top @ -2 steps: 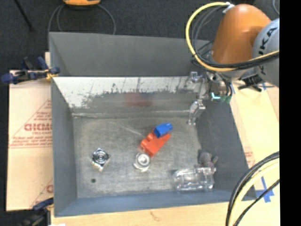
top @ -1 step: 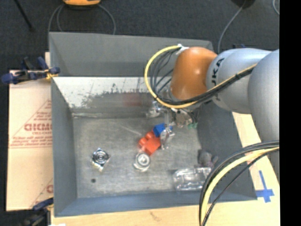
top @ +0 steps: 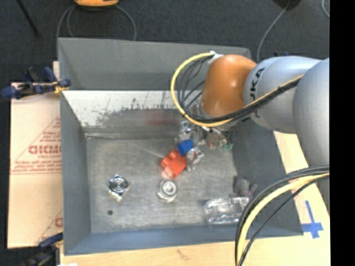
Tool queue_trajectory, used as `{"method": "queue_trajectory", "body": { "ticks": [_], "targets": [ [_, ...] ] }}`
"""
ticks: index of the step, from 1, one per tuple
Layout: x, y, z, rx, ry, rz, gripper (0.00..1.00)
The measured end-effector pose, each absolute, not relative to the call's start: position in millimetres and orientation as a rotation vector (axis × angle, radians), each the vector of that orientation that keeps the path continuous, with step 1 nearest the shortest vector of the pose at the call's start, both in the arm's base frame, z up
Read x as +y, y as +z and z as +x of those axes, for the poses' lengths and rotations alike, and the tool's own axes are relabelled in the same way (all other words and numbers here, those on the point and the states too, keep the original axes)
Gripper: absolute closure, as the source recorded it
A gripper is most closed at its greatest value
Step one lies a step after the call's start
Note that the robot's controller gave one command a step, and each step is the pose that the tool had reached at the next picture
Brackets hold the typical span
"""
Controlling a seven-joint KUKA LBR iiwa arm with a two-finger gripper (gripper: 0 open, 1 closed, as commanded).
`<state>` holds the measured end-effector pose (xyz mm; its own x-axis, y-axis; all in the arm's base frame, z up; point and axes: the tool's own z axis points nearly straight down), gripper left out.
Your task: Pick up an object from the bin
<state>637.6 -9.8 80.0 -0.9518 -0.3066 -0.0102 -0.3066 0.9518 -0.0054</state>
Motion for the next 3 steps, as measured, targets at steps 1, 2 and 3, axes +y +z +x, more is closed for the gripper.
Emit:
{"method": "queue_trajectory", "body": {
  "ticks": [1,2,3],
  "targets": [
    [-5,81,624.8,3.075,-0.004,-0.645,1.00],
    [-10,195,621.2,3.067,-0.007,-0.622,1.00],
    [-21,312,622.5,2.936,-0.007,-1.089,1.00]
  ]
}}
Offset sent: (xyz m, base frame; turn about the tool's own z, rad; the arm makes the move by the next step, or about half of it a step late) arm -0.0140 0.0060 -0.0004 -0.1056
